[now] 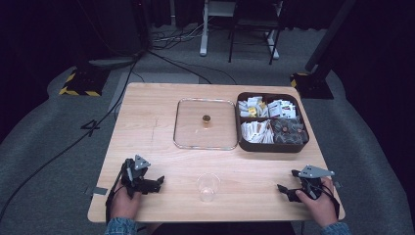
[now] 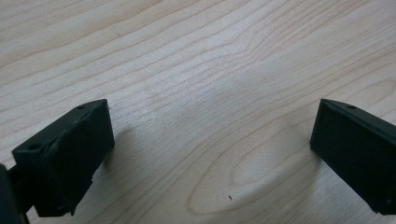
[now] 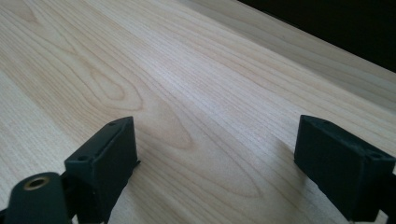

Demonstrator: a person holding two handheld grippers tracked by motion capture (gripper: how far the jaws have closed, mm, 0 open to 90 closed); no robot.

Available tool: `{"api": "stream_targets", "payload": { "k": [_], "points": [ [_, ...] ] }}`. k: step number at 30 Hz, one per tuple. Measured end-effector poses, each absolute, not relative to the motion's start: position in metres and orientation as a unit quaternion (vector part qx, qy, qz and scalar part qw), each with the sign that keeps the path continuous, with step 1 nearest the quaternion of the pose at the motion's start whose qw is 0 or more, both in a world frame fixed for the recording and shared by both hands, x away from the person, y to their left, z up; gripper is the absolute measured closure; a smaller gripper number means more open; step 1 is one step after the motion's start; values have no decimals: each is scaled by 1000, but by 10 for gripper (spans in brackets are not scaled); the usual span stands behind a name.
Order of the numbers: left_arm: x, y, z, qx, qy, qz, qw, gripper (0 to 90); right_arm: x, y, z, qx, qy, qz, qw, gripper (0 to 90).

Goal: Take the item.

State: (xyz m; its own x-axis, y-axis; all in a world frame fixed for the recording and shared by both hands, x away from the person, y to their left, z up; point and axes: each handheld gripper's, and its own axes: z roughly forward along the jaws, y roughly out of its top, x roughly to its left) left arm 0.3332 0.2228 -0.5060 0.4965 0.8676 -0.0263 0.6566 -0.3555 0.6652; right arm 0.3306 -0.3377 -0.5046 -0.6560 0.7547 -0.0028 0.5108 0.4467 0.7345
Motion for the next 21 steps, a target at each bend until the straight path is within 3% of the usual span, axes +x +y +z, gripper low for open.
{"api": "stream_targets", "payload": {
  "k": [21],
  "points": [
    [336, 222, -506, 803, 478, 170, 312, 0, 331, -338, -504, 378, 835, 363, 167, 130]
  ]
}}
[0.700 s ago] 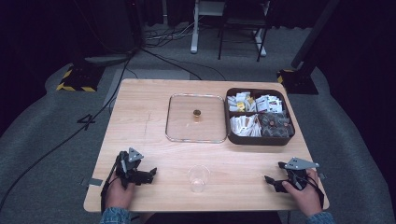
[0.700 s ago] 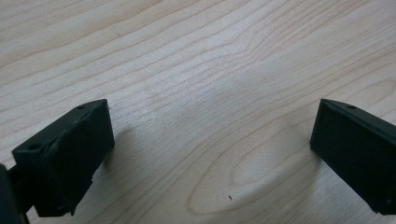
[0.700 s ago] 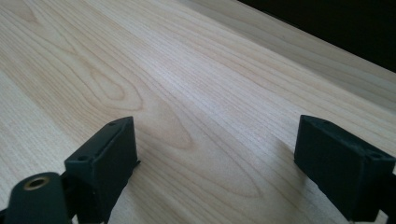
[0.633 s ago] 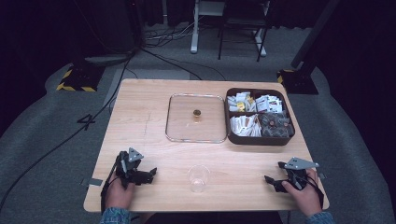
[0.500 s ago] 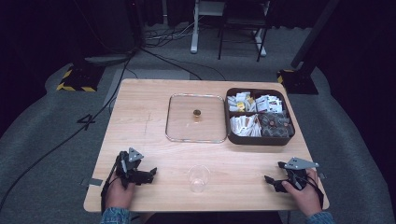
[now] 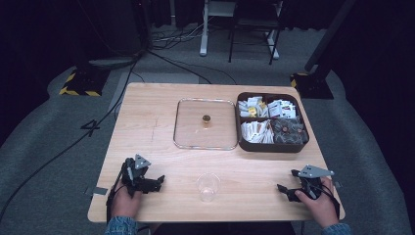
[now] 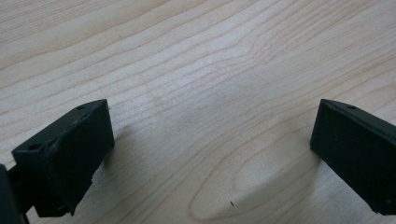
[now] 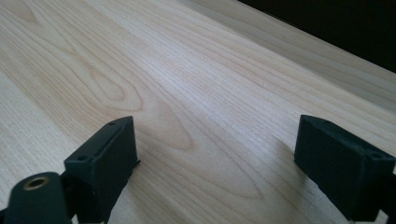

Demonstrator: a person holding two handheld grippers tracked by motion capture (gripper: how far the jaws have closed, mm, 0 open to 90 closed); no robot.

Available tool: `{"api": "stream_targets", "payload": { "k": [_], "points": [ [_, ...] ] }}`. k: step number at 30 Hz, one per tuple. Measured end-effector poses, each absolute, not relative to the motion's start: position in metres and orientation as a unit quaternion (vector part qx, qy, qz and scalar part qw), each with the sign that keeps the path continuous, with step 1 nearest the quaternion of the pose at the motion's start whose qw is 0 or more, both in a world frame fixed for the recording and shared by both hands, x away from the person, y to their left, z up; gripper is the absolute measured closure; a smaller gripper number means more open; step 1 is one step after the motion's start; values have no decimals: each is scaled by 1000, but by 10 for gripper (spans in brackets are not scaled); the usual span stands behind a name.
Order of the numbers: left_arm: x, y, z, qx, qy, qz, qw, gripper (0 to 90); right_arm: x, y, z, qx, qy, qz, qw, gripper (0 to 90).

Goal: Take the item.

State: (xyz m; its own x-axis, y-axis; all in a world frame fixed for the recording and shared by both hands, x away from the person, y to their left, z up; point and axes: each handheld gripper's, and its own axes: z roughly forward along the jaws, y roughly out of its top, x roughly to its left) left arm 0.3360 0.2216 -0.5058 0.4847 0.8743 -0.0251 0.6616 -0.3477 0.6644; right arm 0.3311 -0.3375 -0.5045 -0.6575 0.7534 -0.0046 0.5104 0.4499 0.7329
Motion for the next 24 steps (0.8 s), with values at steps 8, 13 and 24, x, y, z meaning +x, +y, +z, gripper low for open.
{"api": "stream_targets", "payload": {
  "k": [8, 13, 24],
  "points": [
    [338, 221, -506, 802, 481, 171, 311, 0, 334, -336, -504, 376, 838, 361, 164, 106],
    [338, 221, -506, 802, 481, 171, 311, 0, 334, -336, -504, 376, 837, 362, 162, 107],
    [338, 221, -506, 802, 481, 171, 311, 0, 337, -343, -484, 425, 814, 360, 165, 179]
  ]
}}
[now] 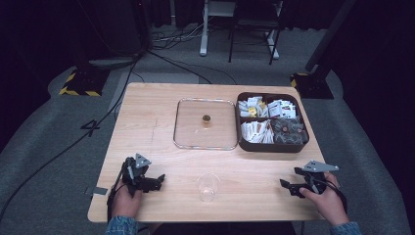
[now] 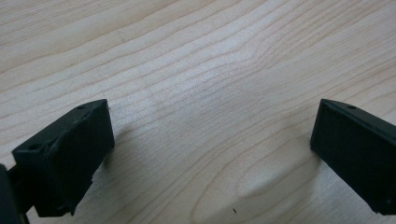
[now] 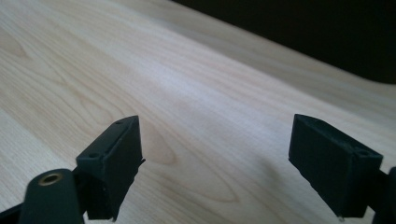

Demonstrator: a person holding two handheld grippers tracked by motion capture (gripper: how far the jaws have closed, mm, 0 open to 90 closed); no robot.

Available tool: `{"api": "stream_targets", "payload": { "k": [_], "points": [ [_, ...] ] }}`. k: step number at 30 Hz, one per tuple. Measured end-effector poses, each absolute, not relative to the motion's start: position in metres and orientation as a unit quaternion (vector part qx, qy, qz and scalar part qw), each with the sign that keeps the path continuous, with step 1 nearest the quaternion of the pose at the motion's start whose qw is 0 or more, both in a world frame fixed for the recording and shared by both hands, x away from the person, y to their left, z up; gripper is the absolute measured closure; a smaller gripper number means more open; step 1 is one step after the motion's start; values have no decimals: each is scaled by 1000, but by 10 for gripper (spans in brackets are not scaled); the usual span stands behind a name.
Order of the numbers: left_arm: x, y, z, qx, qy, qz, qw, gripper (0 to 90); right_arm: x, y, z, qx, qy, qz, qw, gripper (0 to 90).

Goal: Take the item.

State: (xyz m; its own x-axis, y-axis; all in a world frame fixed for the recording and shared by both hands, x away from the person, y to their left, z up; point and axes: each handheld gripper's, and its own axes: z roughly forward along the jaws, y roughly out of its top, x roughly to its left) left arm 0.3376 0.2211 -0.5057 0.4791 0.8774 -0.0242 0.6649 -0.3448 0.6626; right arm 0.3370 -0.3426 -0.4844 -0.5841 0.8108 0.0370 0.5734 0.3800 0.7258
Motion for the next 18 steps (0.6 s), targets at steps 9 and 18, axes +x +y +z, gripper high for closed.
{"api": "stream_targets", "payload": {
  "k": [9, 18],
  "points": [
    [338, 221, -506, 802, 481, 171, 311, 0, 345, -348, -455, 446, 794, 374, 178, 208],
    [338, 221, -506, 802, 480, 172, 310, 0, 357, -349, -429, 456, 788, 365, 193, 244]
  ]
}}
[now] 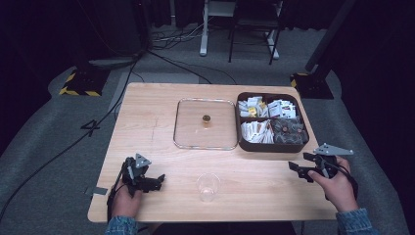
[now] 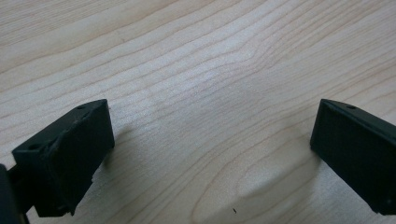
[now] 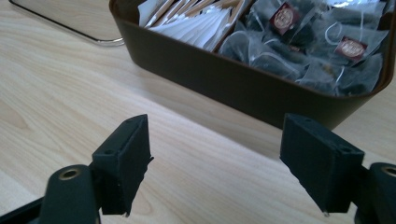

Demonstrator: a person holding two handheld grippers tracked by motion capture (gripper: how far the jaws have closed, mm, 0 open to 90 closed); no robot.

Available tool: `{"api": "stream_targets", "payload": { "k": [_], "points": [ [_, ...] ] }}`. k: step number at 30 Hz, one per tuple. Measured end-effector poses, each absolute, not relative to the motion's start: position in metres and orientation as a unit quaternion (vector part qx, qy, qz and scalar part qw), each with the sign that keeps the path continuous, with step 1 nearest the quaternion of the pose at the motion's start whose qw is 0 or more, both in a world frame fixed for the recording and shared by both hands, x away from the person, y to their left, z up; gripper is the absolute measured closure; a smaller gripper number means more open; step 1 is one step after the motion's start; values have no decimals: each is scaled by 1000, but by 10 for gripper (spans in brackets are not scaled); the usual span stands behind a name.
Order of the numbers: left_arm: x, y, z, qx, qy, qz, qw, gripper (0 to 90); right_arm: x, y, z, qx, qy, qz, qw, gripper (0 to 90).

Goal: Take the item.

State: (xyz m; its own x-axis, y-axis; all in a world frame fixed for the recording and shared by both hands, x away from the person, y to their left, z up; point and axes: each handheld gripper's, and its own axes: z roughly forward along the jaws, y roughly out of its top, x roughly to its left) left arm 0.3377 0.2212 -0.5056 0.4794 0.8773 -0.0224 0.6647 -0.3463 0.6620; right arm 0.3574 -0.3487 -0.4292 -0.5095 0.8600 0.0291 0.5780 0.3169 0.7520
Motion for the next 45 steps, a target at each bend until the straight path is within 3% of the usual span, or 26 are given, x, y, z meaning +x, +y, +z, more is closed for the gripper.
{"api": "stream_targets", "payload": {
  "k": [14, 27, 45],
  "points": [
    [336, 220, -506, 796, 489, 176, 309, 0, 393, -348, -408, 448, 777, 385, 217, 210],
    [337, 220, -506, 796, 491, 175, 309, 0, 436, -357, -397, 482, 752, 383, 236, 287],
    [337, 220, -506, 795, 492, 174, 309, 0, 489, -346, -429, 515, 744, 366, 215, 358]
  ]
}}
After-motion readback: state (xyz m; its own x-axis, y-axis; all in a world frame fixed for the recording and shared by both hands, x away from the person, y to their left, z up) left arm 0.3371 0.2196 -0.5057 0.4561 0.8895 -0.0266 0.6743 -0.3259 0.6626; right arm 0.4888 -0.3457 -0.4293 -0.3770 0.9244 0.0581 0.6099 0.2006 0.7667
